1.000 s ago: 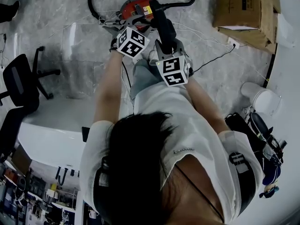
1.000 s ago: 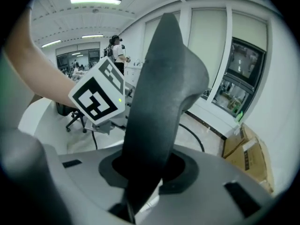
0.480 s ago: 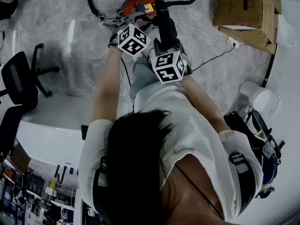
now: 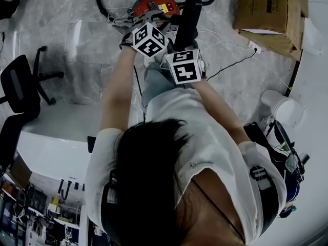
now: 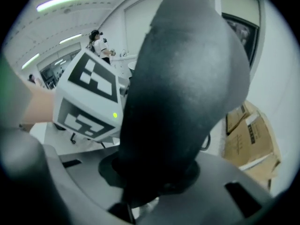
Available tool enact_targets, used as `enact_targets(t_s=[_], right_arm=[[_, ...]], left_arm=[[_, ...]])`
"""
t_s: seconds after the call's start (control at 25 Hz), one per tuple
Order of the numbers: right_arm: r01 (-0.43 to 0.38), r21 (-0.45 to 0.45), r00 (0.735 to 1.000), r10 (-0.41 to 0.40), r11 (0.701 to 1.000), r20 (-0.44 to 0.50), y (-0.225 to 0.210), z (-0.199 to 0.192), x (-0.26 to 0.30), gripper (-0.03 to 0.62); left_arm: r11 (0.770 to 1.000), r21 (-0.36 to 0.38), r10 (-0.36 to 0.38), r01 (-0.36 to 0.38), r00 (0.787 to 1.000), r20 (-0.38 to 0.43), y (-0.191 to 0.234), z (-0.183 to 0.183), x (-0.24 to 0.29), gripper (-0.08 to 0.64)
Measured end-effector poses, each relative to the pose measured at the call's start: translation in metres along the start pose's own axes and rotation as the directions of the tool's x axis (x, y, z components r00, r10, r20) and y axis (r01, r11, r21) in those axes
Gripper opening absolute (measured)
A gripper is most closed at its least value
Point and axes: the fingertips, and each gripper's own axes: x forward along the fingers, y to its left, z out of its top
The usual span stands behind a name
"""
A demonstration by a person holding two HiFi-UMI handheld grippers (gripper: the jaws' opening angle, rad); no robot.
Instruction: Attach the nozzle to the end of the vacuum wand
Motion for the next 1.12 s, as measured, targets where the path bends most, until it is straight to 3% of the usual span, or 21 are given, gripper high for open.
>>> enact_targets(t_s=[0.12, 0.24, 0.4, 0.6, 0.92, 1.12], right_arm=[[-0.055, 0.104, 0.998, 0.057, 0.993, -0.011, -0.001, 0.002, -0.001, 0.115], [-0.06, 0.095, 0.998, 0.061, 0.994, -0.001, -0.008, -0.002, 0.0, 0.115], [-0.109, 0.074, 0.994, 0.107, 0.991, 0.029, -0.016, -0.005, -0.001, 0.123], [-0.147, 0.132, 0.989, 0.144, 0.98, 0.03, -0.027, -0.016, -0.002, 0.124], [-0.22, 0.15, 0.975, 0.215, 0.964, 0.046, -0.029, -0.02, -0.003, 0.136], [-0.279, 0.196, 0.96, 0.273, 0.94, 0.057, -0.027, -0.024, -0.004, 0.23]], left_arm=[[0.999, 0.046, -0.012, 0.012, 1.0, -0.014, -0.004, 0.002, 0.006, 0.167], [0.998, 0.055, -0.031, 0.032, 0.999, -0.016, -0.007, 0.003, 0.012, 0.167], [0.999, 0.013, -0.04, 0.04, 0.999, 0.007, -0.008, 0.005, 0.019, 0.17], [0.998, 0.009, -0.06, 0.06, 0.998, -0.008, -0.019, 0.007, 0.032, 0.173], [0.998, 0.003, -0.062, 0.062, 0.998, -0.023, -0.022, 0.007, 0.037, 0.173], [0.998, 0.001, -0.059, 0.059, 0.998, -0.031, -0.021, 0.008, 0.04, 0.173]])
